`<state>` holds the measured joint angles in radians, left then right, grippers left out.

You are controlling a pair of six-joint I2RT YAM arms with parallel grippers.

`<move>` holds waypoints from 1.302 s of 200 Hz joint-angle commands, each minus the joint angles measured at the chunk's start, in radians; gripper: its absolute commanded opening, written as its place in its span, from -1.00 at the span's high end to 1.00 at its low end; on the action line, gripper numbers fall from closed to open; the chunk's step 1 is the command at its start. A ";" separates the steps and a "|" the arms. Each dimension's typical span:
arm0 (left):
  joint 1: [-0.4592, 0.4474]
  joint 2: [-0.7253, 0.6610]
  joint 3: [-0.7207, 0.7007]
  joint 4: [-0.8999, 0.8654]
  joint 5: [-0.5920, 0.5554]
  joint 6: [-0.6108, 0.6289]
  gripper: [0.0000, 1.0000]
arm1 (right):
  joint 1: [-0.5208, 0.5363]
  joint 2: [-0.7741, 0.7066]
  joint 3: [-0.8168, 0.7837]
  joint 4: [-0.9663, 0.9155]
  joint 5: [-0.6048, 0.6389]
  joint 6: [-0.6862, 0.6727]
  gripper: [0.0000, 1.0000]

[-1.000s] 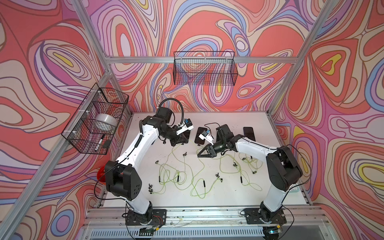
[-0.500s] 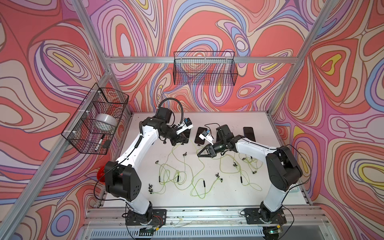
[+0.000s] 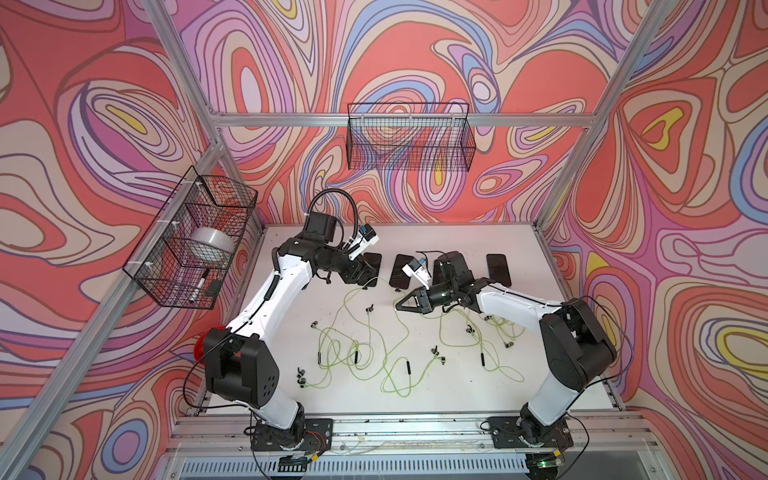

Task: Plug wired earphones into phones
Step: Pick up the wired earphone from the center of the board, then pick up the phone at the center of the board.

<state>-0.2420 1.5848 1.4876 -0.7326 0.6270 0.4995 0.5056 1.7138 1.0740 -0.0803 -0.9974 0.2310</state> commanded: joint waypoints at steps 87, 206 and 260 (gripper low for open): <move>0.129 -0.010 0.057 0.019 -0.425 -0.478 -0.56 | 0.005 -0.046 -0.069 0.205 0.069 0.121 1.00; 0.305 0.712 0.656 -0.367 -0.500 -0.298 -0.99 | 0.004 -0.206 -0.230 0.163 0.200 0.195 1.00; 0.346 0.832 0.741 -0.406 -0.531 -0.271 -1.00 | 0.004 -0.223 -0.252 0.133 0.226 0.189 1.00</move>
<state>0.0856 2.3676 2.1849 -1.0718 0.1364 0.1917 0.5056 1.5200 0.8459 0.0719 -0.7986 0.4171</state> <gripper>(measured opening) 0.998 0.094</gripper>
